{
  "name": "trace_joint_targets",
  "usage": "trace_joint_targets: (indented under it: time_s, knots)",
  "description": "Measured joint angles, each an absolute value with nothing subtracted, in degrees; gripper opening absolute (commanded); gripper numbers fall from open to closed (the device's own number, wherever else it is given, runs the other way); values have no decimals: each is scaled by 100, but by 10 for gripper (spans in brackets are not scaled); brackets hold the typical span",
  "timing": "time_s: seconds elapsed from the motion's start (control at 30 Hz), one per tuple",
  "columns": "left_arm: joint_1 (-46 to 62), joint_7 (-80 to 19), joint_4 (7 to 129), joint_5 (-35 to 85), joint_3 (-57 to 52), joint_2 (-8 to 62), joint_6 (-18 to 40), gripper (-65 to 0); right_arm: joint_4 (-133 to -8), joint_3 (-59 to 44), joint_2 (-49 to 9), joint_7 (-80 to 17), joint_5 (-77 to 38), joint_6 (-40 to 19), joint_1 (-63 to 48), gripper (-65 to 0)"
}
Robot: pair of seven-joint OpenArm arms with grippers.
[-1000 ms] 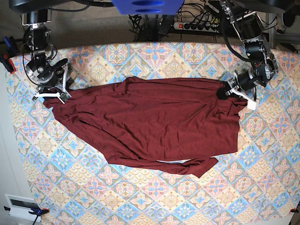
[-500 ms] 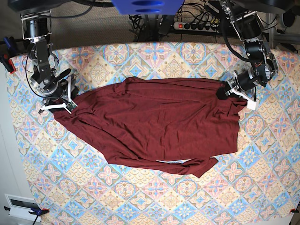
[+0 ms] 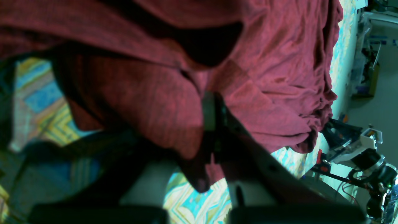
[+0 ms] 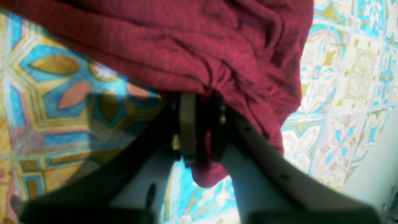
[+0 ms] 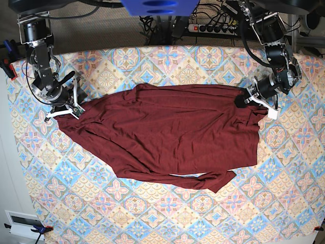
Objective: Layout the t-shirt on the table in an organized manner, then fold the t-shirt properly
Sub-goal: 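Adjust the right gripper's hold on the shirt corner, then lift the shirt edge with both grippers and pull it apart taut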
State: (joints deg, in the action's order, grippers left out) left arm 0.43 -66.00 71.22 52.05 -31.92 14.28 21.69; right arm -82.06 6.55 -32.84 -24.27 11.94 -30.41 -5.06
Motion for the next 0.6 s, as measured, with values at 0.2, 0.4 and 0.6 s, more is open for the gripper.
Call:
trace_joint_targets:
  time_s: [0.2, 0.4, 0.6]
  knots:
    - [36, -6622, 7122, 5168, -3192, 1544, 2189, -650, -8479, 580, -3317, -2276, 1378, -2714, -1057, -650]
    - [49, -6646, 7118, 5162, -3188, 1682, 2189, -650, -8984, 558, -3341, -2672, 2060, -2635, -1533, -650]
    - [54, -6925, 7124, 5186, -3194, 1728, 2187, -650, -9703, 134, -3330, -3020, 2088, -2884, -2265, -650]
